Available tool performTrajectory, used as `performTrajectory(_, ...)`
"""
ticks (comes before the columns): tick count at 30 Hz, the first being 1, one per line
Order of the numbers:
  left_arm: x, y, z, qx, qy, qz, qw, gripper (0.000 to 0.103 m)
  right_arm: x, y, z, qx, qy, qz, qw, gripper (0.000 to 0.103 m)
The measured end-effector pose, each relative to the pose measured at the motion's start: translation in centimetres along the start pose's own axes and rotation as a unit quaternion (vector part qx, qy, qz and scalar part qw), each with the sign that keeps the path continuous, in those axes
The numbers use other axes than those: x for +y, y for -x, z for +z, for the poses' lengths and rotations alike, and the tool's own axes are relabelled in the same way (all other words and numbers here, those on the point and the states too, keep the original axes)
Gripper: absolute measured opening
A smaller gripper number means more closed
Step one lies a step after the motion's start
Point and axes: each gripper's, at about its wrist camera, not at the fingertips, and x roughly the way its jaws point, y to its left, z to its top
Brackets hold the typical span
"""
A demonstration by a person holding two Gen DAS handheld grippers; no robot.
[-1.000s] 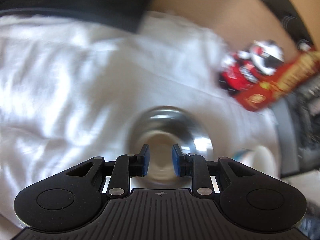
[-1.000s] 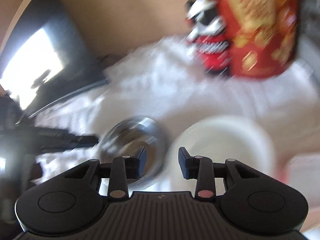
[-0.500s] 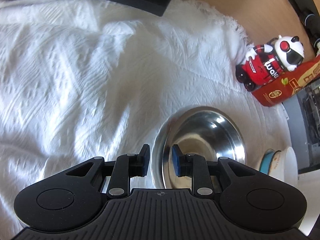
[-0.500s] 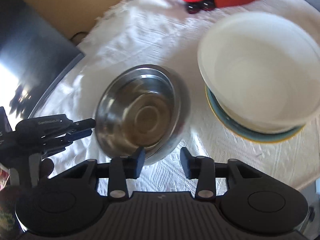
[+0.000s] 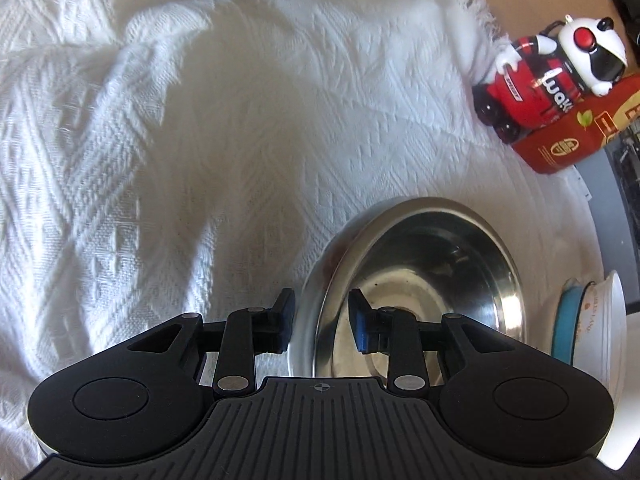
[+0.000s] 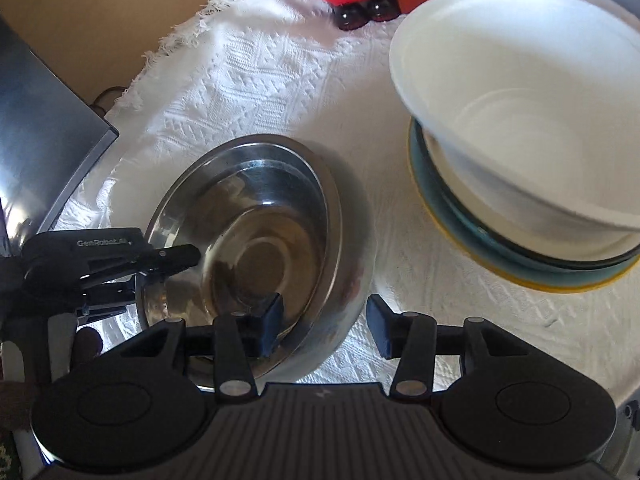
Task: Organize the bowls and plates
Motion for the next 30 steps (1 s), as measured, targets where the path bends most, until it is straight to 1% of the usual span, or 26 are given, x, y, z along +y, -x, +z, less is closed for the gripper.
performTrajectory(1, 0.1, -0.1, 0.0, 0.002, 0.001, 0.000, 1.0000, 0.029, 0.1, -0.2, 0.0, 0.001, 0.003, 0.003, 1.000, 0.047)
performTrajectory(3, 0.5, -0.3, 0.0, 0.009, 0.013, -0.007, 0.9999, 0.027, 0.5, -0.5, 0.1, 0.001, 0.015, -0.006, 1.000, 0.048)
performTrajectory(6, 1.9, -0.3, 0.0, 0.019, 0.056, -0.035, 0.9976, 0.026, 0.8, -1.0, 0.1, 0.008, 0.027, -0.012, 1.000, 0.050)
performTrajectory(8, 2.4, -0.2, -0.1, 0.028, 0.067, -0.047, 0.9962, 0.026, 1.2, -1.1, 0.0, 0.009, 0.041, -0.020, 0.999, 0.050)
performTrajectory(10, 2.4, 0.2, -0.4, 0.031, 0.064, -0.043, 0.9966, 0.026, 1.6, -1.1, -0.1, 0.010, 0.053, -0.026, 0.998, 0.051)
performTrajectory(13, 2.1, 0.8, -1.1, 0.030, 0.049, -0.029, 0.9980, 0.026, 2.1, -1.2, -0.3, 0.016, 0.063, -0.020, 0.998, 0.052)
performTrajectory(17, 2.3, 1.1, -1.5, 0.032, 0.057, -0.029, 0.9974, 0.025, 2.3, -1.5, -0.3, 0.021, 0.069, -0.015, 0.997, 0.052)
performTrajectory(21, 1.8, 2.3, -1.8, 0.021, 0.054, -0.011, 0.9982, 0.024, 2.1, -1.5, 0.1, 0.037, 0.072, -0.005, 0.997, 0.052)
performTrajectory(23, 1.6, 3.4, -2.1, 0.014, 0.049, -0.005, 0.9987, 0.024, 2.0, -0.7, 0.3, 0.045, 0.077, 0.002, 0.996, 0.052)
performTrajectory(25, 1.4, 5.0, -2.4, 0.004, 0.041, 0.000, 0.9992, 0.024, 2.0, 0.7, 0.5, 0.047, 0.097, 0.010, 0.994, 0.054)
performTrajectory(27, 1.0, 6.8, -2.8, -0.013, 0.032, 0.004, 0.9994, 0.022, 1.9, 2.4, 0.6, 0.043, 0.123, 0.018, 0.991, 0.054)
performTrajectory(30, -0.1, 9.7, -3.3, -0.051, 0.022, 0.002, 0.9985, 0.022, 1.7, 5.1, 0.7, 0.032, 0.162, 0.037, 0.986, 0.054)
